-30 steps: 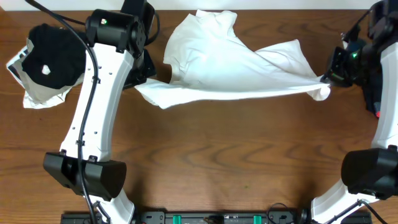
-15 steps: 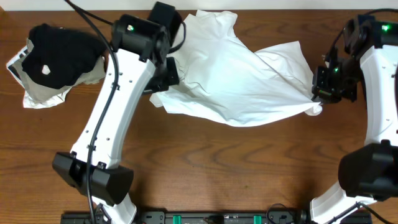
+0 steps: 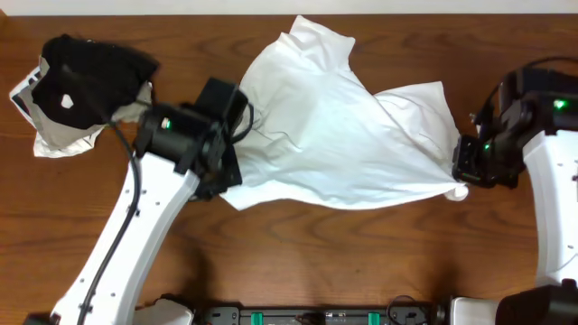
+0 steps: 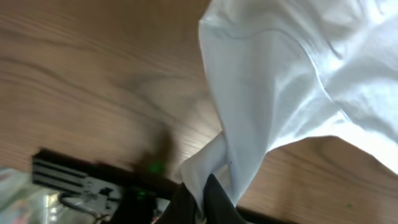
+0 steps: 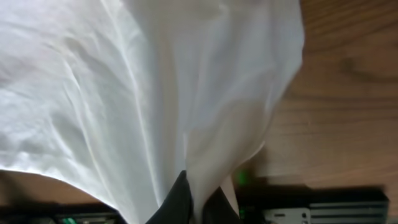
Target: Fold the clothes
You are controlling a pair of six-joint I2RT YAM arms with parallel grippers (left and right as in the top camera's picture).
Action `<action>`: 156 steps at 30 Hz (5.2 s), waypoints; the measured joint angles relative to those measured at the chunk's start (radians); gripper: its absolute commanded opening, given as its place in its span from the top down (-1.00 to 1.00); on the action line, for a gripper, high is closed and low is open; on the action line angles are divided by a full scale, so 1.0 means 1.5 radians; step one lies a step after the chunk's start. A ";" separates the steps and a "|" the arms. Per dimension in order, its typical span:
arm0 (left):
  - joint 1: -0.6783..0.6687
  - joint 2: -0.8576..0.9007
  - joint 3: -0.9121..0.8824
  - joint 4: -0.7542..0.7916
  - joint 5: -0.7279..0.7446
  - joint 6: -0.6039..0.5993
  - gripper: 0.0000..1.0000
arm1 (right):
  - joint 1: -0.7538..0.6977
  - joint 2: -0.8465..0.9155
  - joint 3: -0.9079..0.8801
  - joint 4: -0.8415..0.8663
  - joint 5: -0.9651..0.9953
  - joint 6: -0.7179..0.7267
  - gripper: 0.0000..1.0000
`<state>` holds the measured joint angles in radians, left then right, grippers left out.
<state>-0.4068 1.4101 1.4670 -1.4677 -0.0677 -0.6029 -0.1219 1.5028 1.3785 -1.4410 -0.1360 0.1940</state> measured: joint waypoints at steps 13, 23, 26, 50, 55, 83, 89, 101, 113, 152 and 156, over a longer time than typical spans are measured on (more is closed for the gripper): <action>0.000 -0.039 -0.226 0.061 0.059 -0.020 0.88 | 0.000 0.001 -0.218 0.132 -0.002 0.067 0.95; 0.000 -0.039 -0.281 0.050 0.075 -0.037 0.85 | 0.003 0.001 -0.279 0.133 -0.023 0.073 0.83; 0.000 -0.039 -0.286 0.049 0.083 -0.038 0.68 | 0.003 0.001 -0.282 0.140 -0.027 0.073 0.84; 0.000 -0.039 -0.270 0.174 -0.006 -0.029 -0.64 | -0.014 0.001 -0.260 0.131 -0.007 0.105 -0.54; 0.000 -0.039 -0.267 0.226 0.049 0.017 -0.65 | -0.014 0.001 -0.249 0.143 -0.080 0.047 -0.64; -0.004 -0.039 -0.267 0.297 0.167 0.094 -0.57 | 0.020 0.058 -0.249 0.340 -0.165 -0.011 0.97; -0.027 -0.039 -0.268 0.357 0.194 0.109 -0.50 | 0.021 0.111 -0.249 0.399 -0.122 0.020 0.97; -0.089 0.079 -0.268 0.496 0.293 0.124 -0.50 | 0.018 0.208 -0.246 0.465 -0.094 0.050 0.97; -0.089 0.217 -0.269 0.555 0.301 0.131 -0.48 | -0.047 0.208 -0.241 0.459 -0.068 0.078 0.97; 0.118 0.252 -0.269 0.493 0.167 0.199 -0.35 | -0.135 0.215 -0.211 0.368 0.031 0.054 0.53; 0.118 0.226 -0.269 0.476 0.166 0.209 -0.35 | -0.135 0.216 -0.201 0.343 0.071 0.067 0.50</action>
<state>-0.2302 1.7489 1.0641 -0.7536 0.1814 -0.2901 -0.3241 1.8263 1.0771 -0.9264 -0.0296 0.2939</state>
